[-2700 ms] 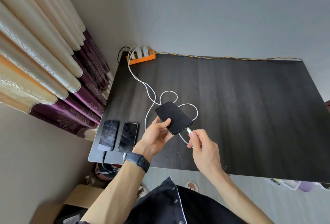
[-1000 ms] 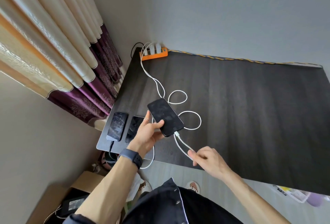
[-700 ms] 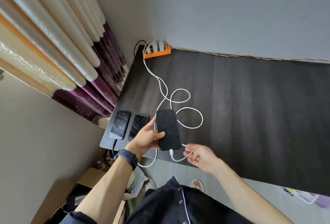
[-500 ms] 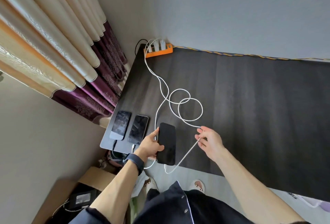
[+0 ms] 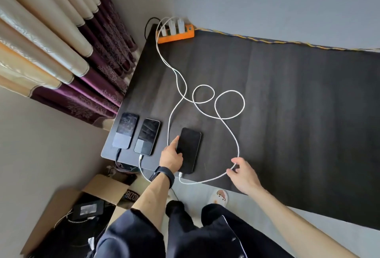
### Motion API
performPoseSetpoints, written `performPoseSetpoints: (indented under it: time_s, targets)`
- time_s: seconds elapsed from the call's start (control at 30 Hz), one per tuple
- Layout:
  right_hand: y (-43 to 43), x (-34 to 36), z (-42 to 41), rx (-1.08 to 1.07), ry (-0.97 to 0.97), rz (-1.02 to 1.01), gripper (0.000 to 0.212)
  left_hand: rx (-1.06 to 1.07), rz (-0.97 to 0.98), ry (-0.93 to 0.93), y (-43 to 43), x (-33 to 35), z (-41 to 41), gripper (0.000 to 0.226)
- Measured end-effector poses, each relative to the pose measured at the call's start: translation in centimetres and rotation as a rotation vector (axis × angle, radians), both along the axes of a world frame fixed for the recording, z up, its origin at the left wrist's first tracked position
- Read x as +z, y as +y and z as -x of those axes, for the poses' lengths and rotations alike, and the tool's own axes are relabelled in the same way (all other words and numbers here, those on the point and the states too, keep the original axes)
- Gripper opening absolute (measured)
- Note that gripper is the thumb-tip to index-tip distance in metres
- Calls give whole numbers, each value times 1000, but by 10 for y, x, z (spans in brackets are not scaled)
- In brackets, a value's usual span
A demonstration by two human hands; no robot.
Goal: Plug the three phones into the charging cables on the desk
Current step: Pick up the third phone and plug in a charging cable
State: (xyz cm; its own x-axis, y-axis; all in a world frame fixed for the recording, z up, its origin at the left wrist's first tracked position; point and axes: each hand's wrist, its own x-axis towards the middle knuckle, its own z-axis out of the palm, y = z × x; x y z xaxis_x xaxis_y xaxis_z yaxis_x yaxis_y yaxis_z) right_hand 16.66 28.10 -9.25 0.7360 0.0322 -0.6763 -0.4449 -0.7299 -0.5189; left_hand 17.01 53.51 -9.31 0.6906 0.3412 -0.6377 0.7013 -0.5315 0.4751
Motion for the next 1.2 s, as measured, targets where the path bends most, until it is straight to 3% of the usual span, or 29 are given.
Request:
performPoseSetpoints:
  time_s: [0.13,0.27,0.57,1.2]
  targets:
    - [3,-1,7,412,-15,114,70,-12,-187,-51,-23,-8,10,68]
    - [7,-4,16,585,-45,220,80,-179,-317,12,-40,-8,20,86]
    - [-4,-19,42,673,-159,297,86,-198,-372,30,-15,-13,18,75]
    - [-8,-25,44,743,-137,356,82,-288,-366,-7,4,-17,28,73]
